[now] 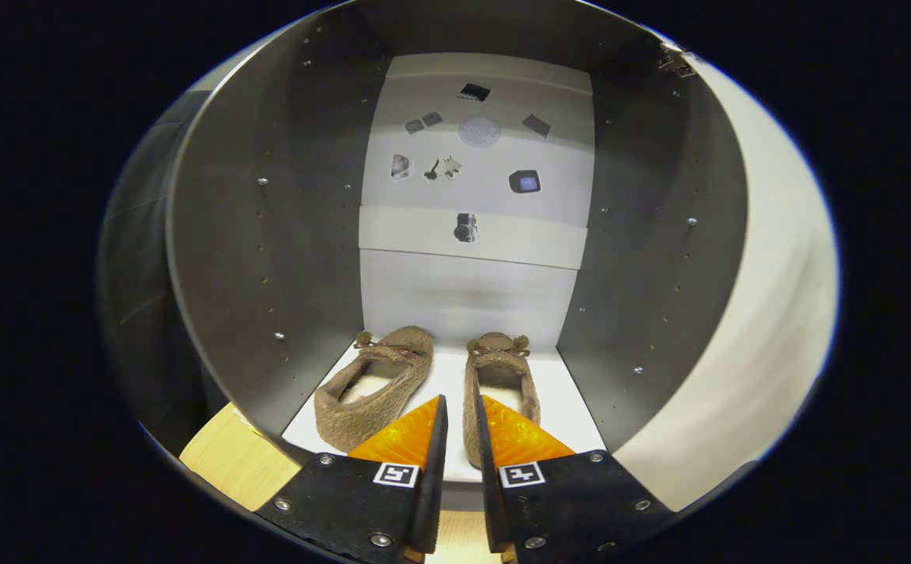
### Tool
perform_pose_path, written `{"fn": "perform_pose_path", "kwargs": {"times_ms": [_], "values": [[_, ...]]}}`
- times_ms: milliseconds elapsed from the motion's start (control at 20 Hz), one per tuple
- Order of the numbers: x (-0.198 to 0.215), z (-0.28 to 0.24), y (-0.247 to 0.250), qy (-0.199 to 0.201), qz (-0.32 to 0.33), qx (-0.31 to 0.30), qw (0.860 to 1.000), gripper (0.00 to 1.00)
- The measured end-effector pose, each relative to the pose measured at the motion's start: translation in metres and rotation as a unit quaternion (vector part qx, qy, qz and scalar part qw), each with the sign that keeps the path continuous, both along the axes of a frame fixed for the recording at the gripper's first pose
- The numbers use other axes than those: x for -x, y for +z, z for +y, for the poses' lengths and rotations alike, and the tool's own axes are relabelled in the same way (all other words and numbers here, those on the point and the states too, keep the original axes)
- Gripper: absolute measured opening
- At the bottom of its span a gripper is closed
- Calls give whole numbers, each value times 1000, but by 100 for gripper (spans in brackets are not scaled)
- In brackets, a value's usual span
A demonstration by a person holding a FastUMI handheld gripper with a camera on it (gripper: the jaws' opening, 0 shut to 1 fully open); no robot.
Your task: Open the shoe cabinet door, grab the shoes and put them into the shoe cabinet, then close the shoe cabinet door.
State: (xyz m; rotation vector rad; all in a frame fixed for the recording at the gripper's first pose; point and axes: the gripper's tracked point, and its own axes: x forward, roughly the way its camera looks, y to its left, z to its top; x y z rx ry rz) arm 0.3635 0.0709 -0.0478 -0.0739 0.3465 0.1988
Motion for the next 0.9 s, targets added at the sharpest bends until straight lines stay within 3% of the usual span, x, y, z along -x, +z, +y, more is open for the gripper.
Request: {"fn": "perform_pose_path", "kwargs": {"times_ms": [200, 550, 900], "values": [[48, -7, 18, -4, -11, -18, 1000, 27], [129, -33, 46, -23, -42, 6, 999, 36], [218, -74, 70, -61, -75, 9, 995, 47]]}}
